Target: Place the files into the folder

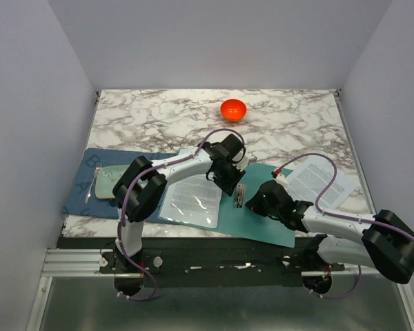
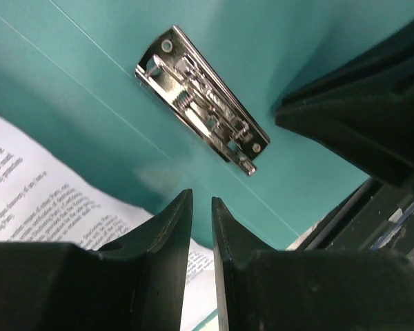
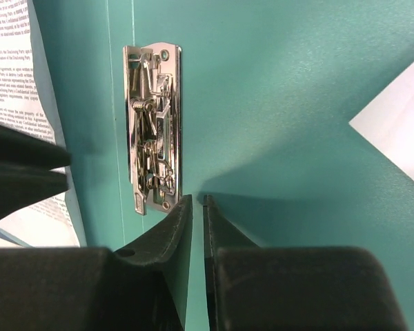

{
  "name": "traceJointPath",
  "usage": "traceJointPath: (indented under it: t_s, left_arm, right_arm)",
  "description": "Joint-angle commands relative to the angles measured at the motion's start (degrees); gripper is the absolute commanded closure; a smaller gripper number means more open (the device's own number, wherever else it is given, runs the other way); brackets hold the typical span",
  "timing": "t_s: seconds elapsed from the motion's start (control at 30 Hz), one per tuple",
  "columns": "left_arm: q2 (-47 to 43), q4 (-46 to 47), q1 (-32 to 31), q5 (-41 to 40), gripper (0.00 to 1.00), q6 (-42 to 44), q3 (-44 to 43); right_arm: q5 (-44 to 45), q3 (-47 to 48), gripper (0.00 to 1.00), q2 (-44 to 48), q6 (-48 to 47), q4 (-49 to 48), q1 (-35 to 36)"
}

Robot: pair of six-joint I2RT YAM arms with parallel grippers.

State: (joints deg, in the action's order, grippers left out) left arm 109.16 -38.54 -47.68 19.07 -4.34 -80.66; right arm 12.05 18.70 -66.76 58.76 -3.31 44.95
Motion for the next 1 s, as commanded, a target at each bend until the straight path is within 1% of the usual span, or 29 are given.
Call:
traceJointPath:
  t_s: [0.0,0.1,0.23,0.3,0.43,0.53,0.73,0.83,0.97]
  left_arm:
    - [4.1,2.9,-0.7,-0.4,0.68,-2.5,-2.4]
    - [6.3,4.3,-1.3,-0.9,0.69,-3.3,-1.9]
    - [8.8,5.3,-1.7,-0.4,0.7,-5.1,-2.0]
    - [9.6,6.1,-2.1,0.2,0.71,-6.6,-1.9]
    - [11.0,6.9,-2.4,1.2,0.72,-9.3,-3.3]
    - [11.9,7.0,-2.4,1.6,0.73,-10.9,-5.5]
    - [11.5,7.6,-2.2,1.5,0.73,-12.3,-5.7]
    - [10.2,6.4,-2.1,1.8,0.73,-12.2,-5.4]
    - [7.2,2.7,-2.0,2.7,0.73,-9.9,-5.1]
  right_arm:
    - [2.5,-1.4,0.81,1.1,0.9,2.3,-0.6]
    - [2.6,-1.9,0.85,1.2,1.5,2.3,-0.6]
    - [2.9,-3.4,0.93,2.5,3.1,2.2,-0.7]
    - [3.0,-3.7,0.94,3.0,3.0,2.2,-1.0]
    - [2.9,-3.9,0.99,3.2,2.3,2.2,-2.1]
    - [2.7,-3.8,0.99,2.8,1.4,2.2,-3.5]
    - [1.4,-2.2,0.99,2.5,-1.0,2.2,-6.1]
    - [0.3,-1.2,0.97,2.3,-1.5,2.2,-6.3]
    - [-1.6,-1.5,0.93,2.2,-2.1,0.6,-6.3]
